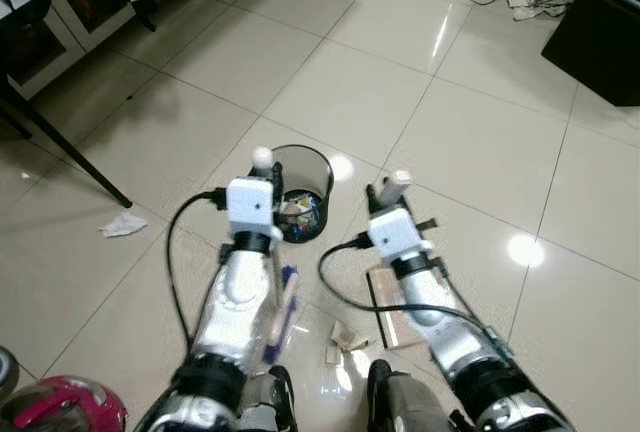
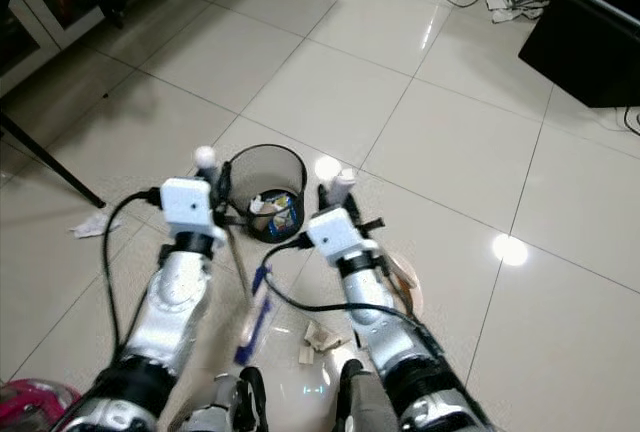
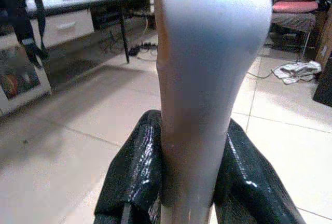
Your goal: Sweep floor
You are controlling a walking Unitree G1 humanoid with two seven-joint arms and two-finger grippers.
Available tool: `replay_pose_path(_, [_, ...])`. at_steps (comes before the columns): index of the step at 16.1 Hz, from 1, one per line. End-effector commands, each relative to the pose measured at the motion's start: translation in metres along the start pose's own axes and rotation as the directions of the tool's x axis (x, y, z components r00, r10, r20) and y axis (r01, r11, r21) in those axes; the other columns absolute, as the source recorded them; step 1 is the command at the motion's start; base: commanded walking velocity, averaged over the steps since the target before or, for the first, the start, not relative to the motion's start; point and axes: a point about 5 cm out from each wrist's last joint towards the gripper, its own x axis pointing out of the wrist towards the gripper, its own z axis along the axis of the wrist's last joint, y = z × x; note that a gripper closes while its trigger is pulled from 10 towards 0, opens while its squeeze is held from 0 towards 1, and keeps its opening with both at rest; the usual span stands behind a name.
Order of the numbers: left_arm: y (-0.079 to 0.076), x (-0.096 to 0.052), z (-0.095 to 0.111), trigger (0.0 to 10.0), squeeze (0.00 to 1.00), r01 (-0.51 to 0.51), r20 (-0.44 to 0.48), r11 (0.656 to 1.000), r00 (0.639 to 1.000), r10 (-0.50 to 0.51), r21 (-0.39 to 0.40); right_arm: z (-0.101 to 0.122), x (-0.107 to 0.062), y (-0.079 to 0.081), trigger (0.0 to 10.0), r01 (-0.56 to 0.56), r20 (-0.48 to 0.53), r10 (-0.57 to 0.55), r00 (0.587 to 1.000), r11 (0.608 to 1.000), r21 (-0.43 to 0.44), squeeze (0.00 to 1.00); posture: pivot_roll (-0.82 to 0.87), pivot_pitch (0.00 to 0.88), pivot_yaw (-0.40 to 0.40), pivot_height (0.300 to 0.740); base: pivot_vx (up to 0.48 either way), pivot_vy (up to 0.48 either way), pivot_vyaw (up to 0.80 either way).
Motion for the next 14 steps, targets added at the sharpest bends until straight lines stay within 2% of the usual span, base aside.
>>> replay_pose_path(1, [-0.005,-0.005,-0.015,10.0,0.00,-0.040,-0.094,0.998,0.995,0.036,-0.044,-0.006,-0.008,0.011,10.0,-0.011,-0.050,0.014,0.999,0.999,0.044,0.00,-0.04,0.261,0.032,0.740,0.000,0.000,0.00])
replay_pose_path(2, [-0.007,0.001,-0.014,10.0,0.00,-0.118,-0.116,0.988,0.988,0.106,-0.097,-0.004,-0.005,0.014,10.0,0.022,-0.074,-0.014,0.997,0.994,0.106,0.00,-0.05,0.262,0.031,0.740,0.000,0.000,0.00])
replay_pose_path(4, [-0.006,0.008,-0.010,10.0,0.00,-0.211,-0.136,0.963,0.972,0.189,-0.169,-0.002,-0.003,0.014,10.0,0.051,-0.086,-0.038,0.996,0.987,0.154,0.00,-0.05,0.260,0.031,0.740,0.000,0.000,0.00])
replay_pose_path(7, [-0.008,0.019,-0.001,10.0,0.00,-0.350,-0.161,0.885,0.936,0.314,-0.308,0.002,0.003,0.010,10.0,0.102,-0.101,-0.082,0.991,0.971,0.214,0.00,-0.06,0.247,0.030,0.740,0.000,0.000,0.00])
replay_pose_path(9, [-0.002,0.025,0.005,10.0,0.00,-0.407,-0.151,0.851,0.914,0.377,-0.333,0.002,0.006,0.004,10.0,0.151,-0.126,-0.122,0.984,0.956,0.251,0.00,-0.07,0.241,0.029,0.740,0.000,0.000,0.00])
replay_pose_path(10, [0.004,0.034,0.013,10.0,0.00,-0.417,-0.126,0.836,0.908,0.399,-0.356,0.002,0.008,0.001,10.0,0.170,-0.137,-0.137,0.981,0.947,0.273,0.00,-0.07,0.226,0.027,0.740,0.000,0.000,0.00])
replay_pose_path(12, [0.008,0.042,0.022,10.0,0.00,-0.390,-0.086,0.844,0.918,0.387,-0.368,0.002,0.007,-0.001,10.0,0.165,-0.131,-0.132,0.983,0.946,0.278,0.00,-0.07,0.214,0.026,0.740,0.000,0.000,0.00])
replay_pose_path(14, [0.010,0.057,0.047,10.0,0.00,-0.225,0.065,0.920,0.964,0.258,-0.321,-0.002,0.003,-0.009,10.0,0.165,-0.133,-0.131,0.982,0.944,0.287,0.00,-0.06,0.187,0.027,0.740,0.000,0.000,0.00])
